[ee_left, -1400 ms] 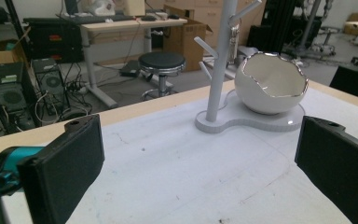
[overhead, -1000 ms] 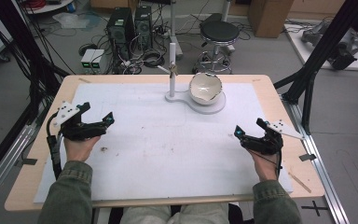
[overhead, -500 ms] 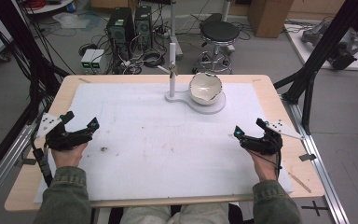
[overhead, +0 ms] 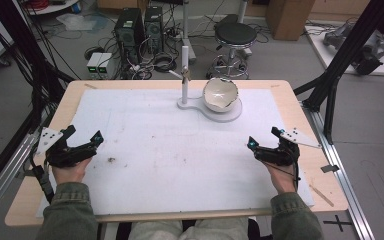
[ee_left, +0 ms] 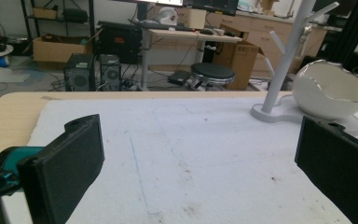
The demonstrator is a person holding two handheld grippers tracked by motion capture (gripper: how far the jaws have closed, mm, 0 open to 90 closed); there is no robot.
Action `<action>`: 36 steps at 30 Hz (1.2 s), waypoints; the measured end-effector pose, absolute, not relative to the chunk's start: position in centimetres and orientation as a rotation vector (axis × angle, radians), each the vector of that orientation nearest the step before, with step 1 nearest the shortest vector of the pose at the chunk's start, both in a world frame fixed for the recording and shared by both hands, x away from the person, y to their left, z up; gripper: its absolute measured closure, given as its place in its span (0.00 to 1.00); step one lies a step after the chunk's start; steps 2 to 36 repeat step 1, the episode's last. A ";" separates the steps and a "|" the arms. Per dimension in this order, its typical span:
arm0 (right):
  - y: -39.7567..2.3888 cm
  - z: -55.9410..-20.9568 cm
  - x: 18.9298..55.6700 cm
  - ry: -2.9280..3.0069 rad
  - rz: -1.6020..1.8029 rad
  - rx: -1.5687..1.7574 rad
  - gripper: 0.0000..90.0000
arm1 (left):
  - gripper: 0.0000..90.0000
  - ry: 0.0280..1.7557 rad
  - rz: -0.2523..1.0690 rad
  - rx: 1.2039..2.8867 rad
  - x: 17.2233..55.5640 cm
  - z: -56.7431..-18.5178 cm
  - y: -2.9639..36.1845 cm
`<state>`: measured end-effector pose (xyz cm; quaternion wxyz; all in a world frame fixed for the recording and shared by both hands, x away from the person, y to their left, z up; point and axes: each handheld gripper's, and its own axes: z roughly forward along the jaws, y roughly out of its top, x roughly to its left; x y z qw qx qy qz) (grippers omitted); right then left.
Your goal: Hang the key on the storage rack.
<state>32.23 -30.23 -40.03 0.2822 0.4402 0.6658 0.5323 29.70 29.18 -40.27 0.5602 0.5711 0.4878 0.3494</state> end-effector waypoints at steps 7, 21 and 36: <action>-30.2 -40.0 32.2 1.783 1.426 1.179 0.01 | 0.02 1.151 0.823 1.348 29.8 -40.3 29.2; -30.2 -40.0 32.2 1.783 1.426 1.179 0.01 | 0.02 1.151 0.823 1.348 29.8 -40.3 29.2; -30.2 -40.0 32.2 1.783 1.426 1.179 0.01 | 0.02 1.151 0.823 1.348 29.8 -40.3 29.2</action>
